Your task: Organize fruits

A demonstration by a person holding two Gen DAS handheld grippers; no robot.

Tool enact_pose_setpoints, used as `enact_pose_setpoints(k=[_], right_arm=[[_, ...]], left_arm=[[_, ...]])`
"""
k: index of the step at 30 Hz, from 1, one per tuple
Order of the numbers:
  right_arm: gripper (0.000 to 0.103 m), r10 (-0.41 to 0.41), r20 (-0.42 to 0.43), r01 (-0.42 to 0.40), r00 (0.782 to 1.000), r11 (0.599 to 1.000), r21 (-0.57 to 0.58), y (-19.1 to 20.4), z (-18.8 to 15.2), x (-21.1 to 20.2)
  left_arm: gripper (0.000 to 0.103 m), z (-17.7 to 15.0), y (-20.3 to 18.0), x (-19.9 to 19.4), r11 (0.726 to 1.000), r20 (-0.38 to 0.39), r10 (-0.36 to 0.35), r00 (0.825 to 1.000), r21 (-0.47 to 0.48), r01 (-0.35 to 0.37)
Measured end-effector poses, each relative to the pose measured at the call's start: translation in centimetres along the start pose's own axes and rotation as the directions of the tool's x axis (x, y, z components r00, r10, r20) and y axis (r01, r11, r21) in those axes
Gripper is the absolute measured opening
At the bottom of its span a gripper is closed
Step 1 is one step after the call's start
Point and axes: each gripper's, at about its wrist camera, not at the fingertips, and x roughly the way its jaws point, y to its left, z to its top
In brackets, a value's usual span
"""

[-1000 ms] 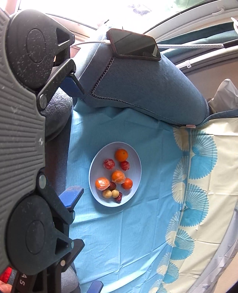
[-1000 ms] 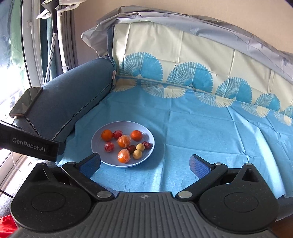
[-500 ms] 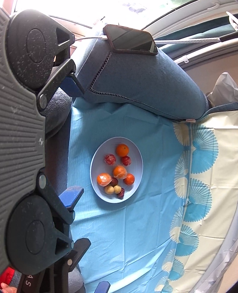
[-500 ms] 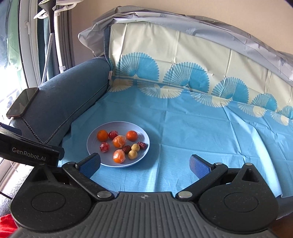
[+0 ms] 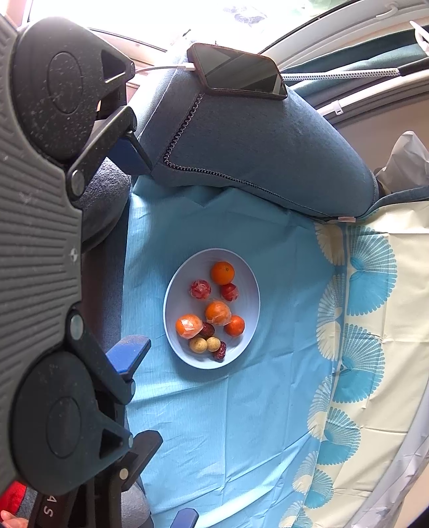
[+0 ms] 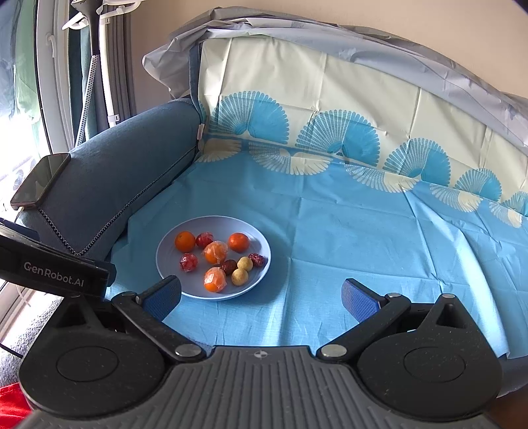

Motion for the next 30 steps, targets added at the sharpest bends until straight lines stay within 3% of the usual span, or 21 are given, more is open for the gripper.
enact_pose_setpoints(k=[30], right_arm=[[0.102,0.002,0.004,-0.002,1.000,1.000,-0.007,-0.01,0.21,-0.02]], left_arm=[[0.103,0.10,0.26,0.02,1.000,-0.001,0.007,1.000,-0.008,-0.007]])
